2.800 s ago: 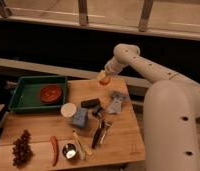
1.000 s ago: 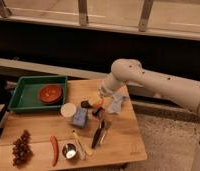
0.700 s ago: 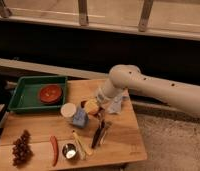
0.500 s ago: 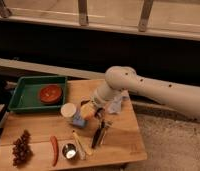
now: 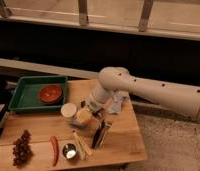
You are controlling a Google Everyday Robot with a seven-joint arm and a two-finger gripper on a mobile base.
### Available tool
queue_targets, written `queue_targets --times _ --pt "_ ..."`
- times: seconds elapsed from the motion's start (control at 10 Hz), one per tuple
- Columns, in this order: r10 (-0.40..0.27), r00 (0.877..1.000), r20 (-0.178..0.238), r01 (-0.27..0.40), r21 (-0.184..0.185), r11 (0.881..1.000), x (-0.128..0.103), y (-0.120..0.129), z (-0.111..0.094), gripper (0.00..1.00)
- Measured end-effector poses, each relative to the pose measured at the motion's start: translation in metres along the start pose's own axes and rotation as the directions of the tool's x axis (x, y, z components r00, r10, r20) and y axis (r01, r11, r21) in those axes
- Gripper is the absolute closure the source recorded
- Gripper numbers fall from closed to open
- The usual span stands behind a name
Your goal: Place apple in metal cup
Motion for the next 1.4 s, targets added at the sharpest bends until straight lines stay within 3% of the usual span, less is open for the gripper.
queue_targets --times 0.3,0.8,1.1,1.4 --pt "-0.044 0.998 -0.038 0.043 -0.024 0.999 -0.006 0.007 0.014 0.96" --pt "-0.167 0.980 -0.110 0.153 -0.128 0.980 -0.019 0.076 0.068 0.96" --pt "-0.205 0.969 -0.135 0.174 -0.210 0.962 -0.008 0.088 0.092 0.96" --pt "-0.207 0.967 -0.151 0.159 -0.276 0.948 0.008 0.089 0.107 0.96"
